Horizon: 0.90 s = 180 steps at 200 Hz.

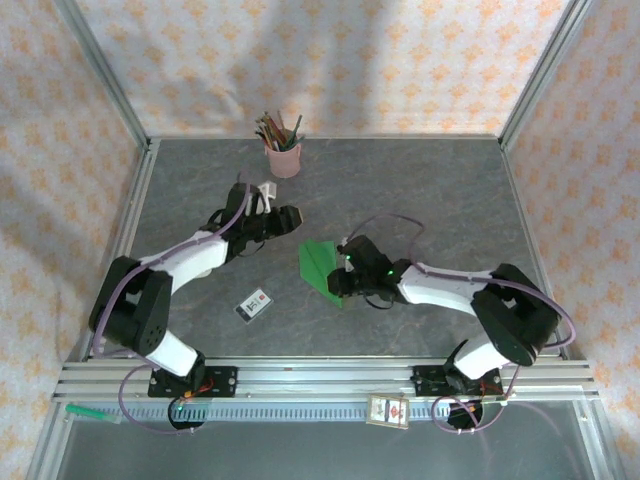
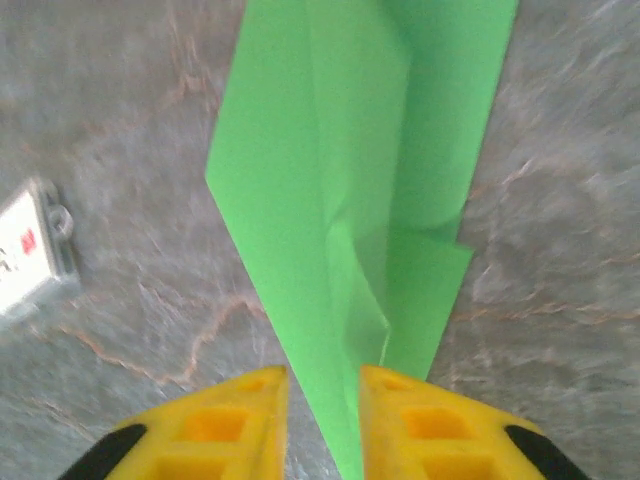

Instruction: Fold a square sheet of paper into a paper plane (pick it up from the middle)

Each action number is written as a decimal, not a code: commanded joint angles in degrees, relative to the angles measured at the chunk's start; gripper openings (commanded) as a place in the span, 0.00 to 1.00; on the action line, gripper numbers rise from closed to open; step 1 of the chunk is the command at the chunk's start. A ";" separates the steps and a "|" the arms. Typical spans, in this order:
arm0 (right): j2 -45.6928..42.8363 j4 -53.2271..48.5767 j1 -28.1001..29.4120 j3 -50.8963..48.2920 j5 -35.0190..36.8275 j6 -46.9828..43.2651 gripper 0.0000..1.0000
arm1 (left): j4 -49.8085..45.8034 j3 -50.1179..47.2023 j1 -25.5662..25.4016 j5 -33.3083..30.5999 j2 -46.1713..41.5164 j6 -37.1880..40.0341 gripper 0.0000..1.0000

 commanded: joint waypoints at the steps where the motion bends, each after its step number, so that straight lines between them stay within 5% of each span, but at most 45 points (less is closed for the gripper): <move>1: -1.14 2.52 -3.20 0.27 -0.09 2.72 0.43 | 5.38 -5.20 -0.02 1.97 -3.99 -2.75 0.59; 60: 5.43 6.81 -5.60 3.11 -3.37 2.29 0.42 | 7.79 -10.29 0.08 3.94 -7.39 -3.81 0.68; 180: 10.93 9.65 -3.85 4.39 -6.71 0.78 0.26 | 7.35 -11.31 0.07 4.66 -5.54 -3.19 0.66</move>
